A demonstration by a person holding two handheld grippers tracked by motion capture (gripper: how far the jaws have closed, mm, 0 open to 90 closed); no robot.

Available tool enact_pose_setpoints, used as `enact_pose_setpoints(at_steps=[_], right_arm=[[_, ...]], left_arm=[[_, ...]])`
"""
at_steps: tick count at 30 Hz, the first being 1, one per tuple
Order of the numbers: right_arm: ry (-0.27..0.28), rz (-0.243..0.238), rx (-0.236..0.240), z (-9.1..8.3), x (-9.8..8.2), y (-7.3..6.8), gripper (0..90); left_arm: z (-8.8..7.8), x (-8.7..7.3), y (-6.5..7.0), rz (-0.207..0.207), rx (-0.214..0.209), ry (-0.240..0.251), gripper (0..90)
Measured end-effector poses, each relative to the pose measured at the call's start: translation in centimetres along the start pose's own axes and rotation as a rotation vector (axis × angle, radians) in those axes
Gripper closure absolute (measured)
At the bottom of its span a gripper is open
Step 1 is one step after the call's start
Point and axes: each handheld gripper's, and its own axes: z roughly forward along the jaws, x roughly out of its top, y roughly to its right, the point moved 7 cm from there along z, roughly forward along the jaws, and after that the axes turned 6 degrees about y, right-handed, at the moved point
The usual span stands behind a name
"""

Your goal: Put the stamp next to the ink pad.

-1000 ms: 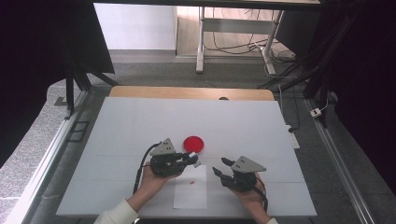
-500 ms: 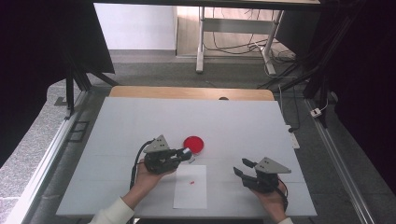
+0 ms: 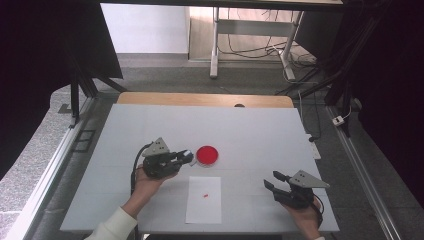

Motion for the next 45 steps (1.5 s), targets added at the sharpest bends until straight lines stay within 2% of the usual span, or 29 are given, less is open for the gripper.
enact_pose_setpoints(at_steps=[3,9,19,22,29,35,41,45], right_arm=[[-0.013,-0.019,-0.007,0.1,-0.2,0.1,48.1],[-0.013,-0.018,-0.006,0.1,-0.2,0.3,48.1],[-0.023,-0.022,-0.015,0.2,-0.4,0.6,48.0],[-0.026,-0.020,-0.013,0.3,-0.4,0.5,47.9],[-0.035,-0.022,-0.015,0.3,-0.5,0.6,47.8],[-0.043,-0.024,-0.015,0.5,-0.6,0.6,47.5],[-0.046,-0.027,-0.014,0.6,-0.7,0.6,47.4],[-0.043,-0.026,-0.014,0.6,-0.6,0.6,47.4]], left_arm=[[0.1,-0.1,-0.5,-0.002,0.008,-0.008,75.2],[0.0,-0.4,-1.1,0.001,0.029,-0.017,75.1],[0.2,-0.7,-2.7,-0.018,0.069,-0.028,75.0],[0.5,-0.8,-3.2,-0.006,0.094,-0.043,74.9],[1.7,-1.6,-4.3,0.003,0.125,-0.091,74.9],[3.0,-2.4,-4.8,0.001,0.130,-0.132,74.9],[4.6,-3.6,-5.3,0.056,0.174,-0.179,74.9],[5.0,-4.2,-5.5,0.058,0.179,-0.192,74.9]])
